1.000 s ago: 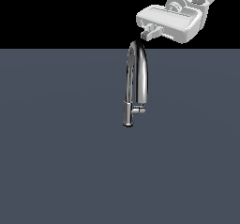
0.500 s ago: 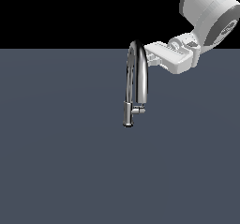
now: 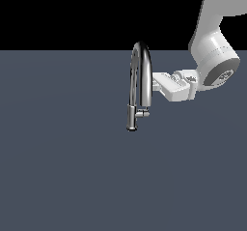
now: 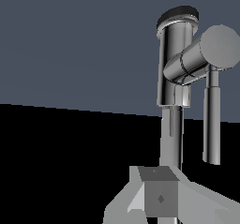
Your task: Turn on the faucet by rotating a designated handle.
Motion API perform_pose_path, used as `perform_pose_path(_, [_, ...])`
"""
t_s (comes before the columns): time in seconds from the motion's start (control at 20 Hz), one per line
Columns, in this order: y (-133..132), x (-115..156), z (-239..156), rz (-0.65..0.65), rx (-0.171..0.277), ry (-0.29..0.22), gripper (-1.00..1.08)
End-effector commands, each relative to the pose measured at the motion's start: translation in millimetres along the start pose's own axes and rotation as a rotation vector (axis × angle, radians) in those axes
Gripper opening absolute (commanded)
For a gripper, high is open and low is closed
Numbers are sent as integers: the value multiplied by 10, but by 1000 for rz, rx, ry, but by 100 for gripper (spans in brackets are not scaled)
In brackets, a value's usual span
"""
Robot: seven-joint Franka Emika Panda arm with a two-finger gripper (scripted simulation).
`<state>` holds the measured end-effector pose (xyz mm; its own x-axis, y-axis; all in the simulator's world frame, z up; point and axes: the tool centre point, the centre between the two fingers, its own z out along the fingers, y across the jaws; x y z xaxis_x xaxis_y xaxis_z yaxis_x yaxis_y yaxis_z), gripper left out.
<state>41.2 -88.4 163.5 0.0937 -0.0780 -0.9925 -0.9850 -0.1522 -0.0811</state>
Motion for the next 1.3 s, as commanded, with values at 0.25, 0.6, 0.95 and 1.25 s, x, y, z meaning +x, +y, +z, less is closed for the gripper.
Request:
perform_pose_path(0.25, [17, 314, 85, 72, 70, -79, -100])
perform_pose_path(0.6, [21, 351, 101, 80, 78, -88, -100])
perform_pose_path(0.95, [161, 303, 111, 80, 78, -87, -100])
perform_pose_path(1.25, [308, 251, 119, 80, 78, -88, -100])
